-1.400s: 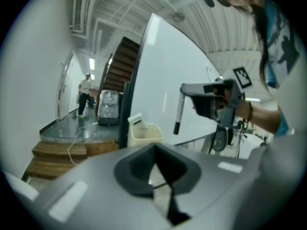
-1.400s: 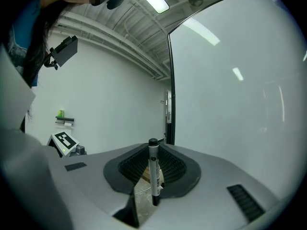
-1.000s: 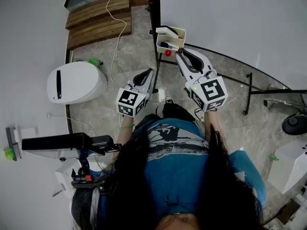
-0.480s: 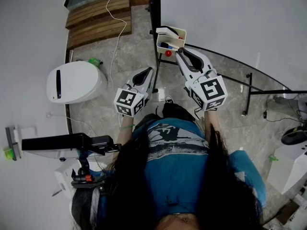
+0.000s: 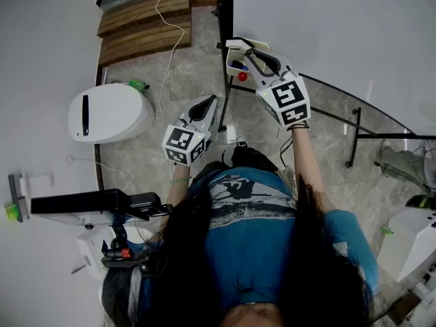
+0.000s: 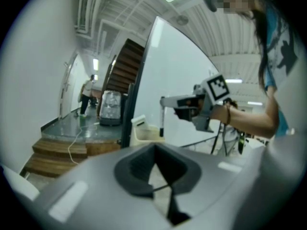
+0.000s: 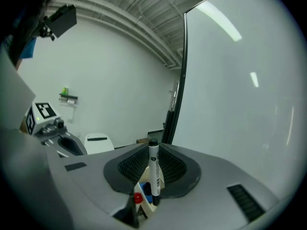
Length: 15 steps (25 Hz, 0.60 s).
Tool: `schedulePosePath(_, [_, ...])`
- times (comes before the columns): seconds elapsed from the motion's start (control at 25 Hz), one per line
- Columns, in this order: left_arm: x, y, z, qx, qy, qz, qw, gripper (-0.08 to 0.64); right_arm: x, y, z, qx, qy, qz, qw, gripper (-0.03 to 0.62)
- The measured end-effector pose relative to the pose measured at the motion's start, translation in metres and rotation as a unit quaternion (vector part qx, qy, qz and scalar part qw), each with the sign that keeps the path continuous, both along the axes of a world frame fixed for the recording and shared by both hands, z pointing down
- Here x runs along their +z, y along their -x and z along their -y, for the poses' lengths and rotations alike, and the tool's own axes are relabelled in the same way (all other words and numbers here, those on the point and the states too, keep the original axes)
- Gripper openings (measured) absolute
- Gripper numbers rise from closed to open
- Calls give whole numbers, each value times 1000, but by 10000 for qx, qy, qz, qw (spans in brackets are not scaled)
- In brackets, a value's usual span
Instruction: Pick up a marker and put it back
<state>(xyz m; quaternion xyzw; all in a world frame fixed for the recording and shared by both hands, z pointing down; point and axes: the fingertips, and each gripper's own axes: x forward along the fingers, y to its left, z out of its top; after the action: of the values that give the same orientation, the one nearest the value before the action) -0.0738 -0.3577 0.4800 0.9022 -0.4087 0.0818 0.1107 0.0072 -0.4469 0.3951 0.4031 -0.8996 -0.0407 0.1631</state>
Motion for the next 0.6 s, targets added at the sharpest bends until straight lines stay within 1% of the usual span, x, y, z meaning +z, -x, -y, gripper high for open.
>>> schedulePosePath(0.08, [1, 0, 1, -16, 11, 6, 10000, 3, 22, 7, 15, -67, 67, -474, 9988, 71])
schedulePosePath(0.2, [0, 3, -1, -56, 30, 10, 10000, 3, 51, 18, 25, -208, 210, -1115, 9933, 72])
schedulePosePath(0.32, [-8, 6, -9, -100, 22, -2, 9999, 3, 71, 26, 21, -282, 469, -1525, 9868, 72])
schedulePosePath(0.44, [-11, 10, -12, -152, 4, -14, 9999, 3, 87, 30, 21, -231, 729, -1622, 9838, 72])
schedulePosePath(0.6, [-10, 14, -12, -211, 13, -22, 9998, 3, 98, 34, 22, -251, 1038, -1434, 9839, 74])
